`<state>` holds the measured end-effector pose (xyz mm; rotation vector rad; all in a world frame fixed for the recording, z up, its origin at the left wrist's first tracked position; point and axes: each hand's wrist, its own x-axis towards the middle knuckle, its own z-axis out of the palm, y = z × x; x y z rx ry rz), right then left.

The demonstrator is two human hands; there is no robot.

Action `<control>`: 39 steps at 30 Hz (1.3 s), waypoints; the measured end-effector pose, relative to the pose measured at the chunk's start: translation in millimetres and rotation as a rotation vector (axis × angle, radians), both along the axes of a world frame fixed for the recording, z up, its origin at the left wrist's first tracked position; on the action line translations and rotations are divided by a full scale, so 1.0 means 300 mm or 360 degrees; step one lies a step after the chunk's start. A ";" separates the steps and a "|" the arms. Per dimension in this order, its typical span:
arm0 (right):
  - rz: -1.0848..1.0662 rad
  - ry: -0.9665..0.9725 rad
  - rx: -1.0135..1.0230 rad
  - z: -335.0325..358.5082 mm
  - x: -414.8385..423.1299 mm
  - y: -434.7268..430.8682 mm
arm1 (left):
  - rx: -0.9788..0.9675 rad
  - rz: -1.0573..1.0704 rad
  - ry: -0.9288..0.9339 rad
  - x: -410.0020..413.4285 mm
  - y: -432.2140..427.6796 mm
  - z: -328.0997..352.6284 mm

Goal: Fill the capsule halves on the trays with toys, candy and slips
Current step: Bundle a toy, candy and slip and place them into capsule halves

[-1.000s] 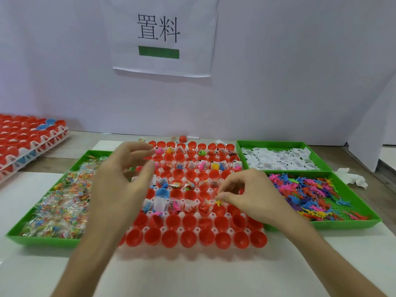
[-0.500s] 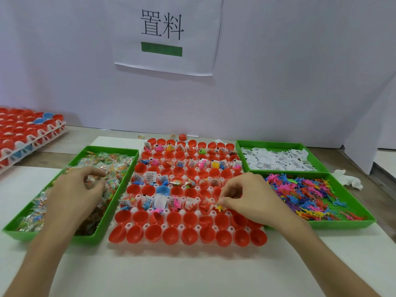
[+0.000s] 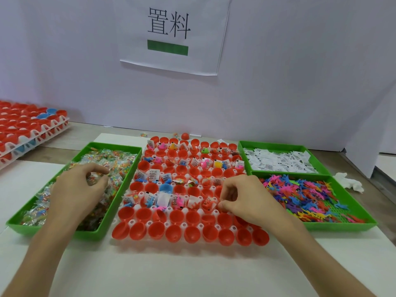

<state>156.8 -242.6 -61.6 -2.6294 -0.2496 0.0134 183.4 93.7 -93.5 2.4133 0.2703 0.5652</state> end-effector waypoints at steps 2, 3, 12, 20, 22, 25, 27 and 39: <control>0.0013 -0.0033 0.0007 0.002 0.001 -0.009 | 0.0009 -0.0005 -0.0018 0.002 0.002 -0.004; 0.0015 -0.0045 0.0023 0.003 0.001 -0.015 | 0.0016 -0.0008 -0.0030 0.003 0.002 -0.006; -0.0076 -0.0158 0.0264 0.028 0.002 -0.054 | 0.0053 -0.0030 -0.0065 0.008 0.009 -0.017; -0.0466 -0.0539 0.0365 0.040 0.074 -0.248 | 0.0068 -0.0002 -0.0016 0.016 0.017 -0.022; -0.0646 -0.0565 0.0259 0.010 0.130 -0.340 | 0.0103 0.0003 0.0018 0.024 0.023 -0.030; -0.0754 -0.0341 -0.0021 -0.052 0.222 -0.443 | 0.0059 0.0010 0.0025 0.038 0.042 -0.054; -0.0766 -0.0195 -0.0106 -0.072 0.271 -0.479 | 0.0017 0.0036 0.0006 0.051 0.057 -0.070; -0.0823 -0.0153 -0.0065 -0.050 0.354 -0.490 | -0.0224 0.0102 -0.0481 0.092 0.121 -0.128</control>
